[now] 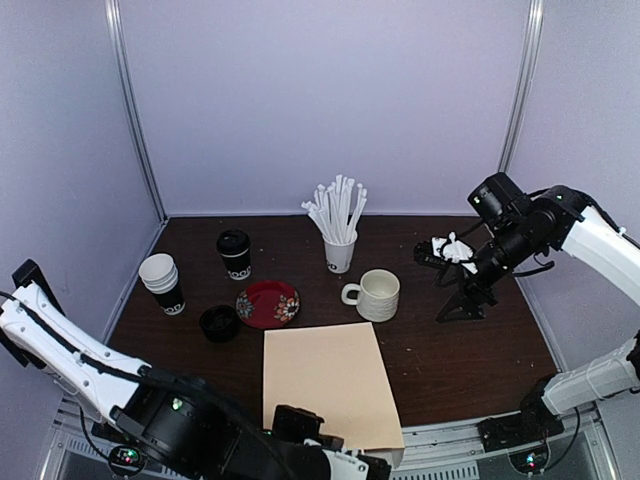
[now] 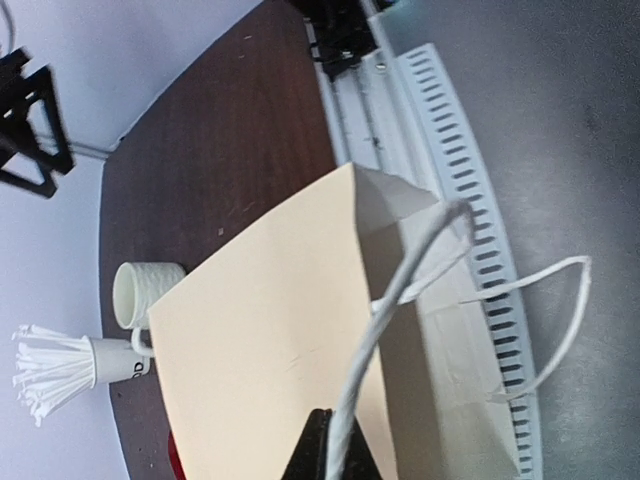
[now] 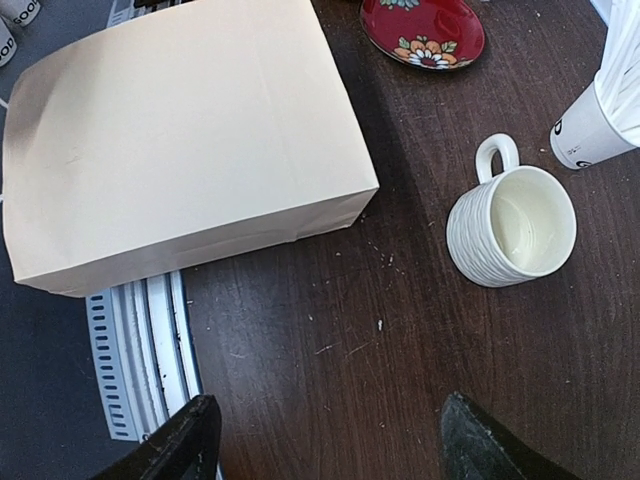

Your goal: Pack the takeout coffee

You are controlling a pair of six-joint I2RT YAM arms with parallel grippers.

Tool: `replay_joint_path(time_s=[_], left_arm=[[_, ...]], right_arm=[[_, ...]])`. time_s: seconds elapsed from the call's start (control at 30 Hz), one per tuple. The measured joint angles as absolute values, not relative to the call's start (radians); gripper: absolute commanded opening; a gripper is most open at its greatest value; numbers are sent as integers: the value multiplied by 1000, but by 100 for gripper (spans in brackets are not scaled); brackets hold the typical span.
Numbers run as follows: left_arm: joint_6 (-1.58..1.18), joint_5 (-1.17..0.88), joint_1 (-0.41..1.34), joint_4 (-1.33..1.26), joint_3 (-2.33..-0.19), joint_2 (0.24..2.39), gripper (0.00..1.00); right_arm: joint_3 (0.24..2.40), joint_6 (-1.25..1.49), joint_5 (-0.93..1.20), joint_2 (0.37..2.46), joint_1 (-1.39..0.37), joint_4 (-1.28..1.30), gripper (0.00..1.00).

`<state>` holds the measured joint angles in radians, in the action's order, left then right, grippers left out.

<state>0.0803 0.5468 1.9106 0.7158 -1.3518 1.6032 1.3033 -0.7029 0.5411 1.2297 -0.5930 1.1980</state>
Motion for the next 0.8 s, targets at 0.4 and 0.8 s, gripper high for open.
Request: replay_joint_path(time_s=[0.4, 0.8], left_arm=[[138, 550, 1562, 654, -1342, 1365, 0], [110, 254, 1192, 598, -1396, 1464, 0]], right_arm=[[1302, -701, 538, 1230, -588, 1169, 79], [1454, -680, 682, 1174, -676, 1246, 79]])
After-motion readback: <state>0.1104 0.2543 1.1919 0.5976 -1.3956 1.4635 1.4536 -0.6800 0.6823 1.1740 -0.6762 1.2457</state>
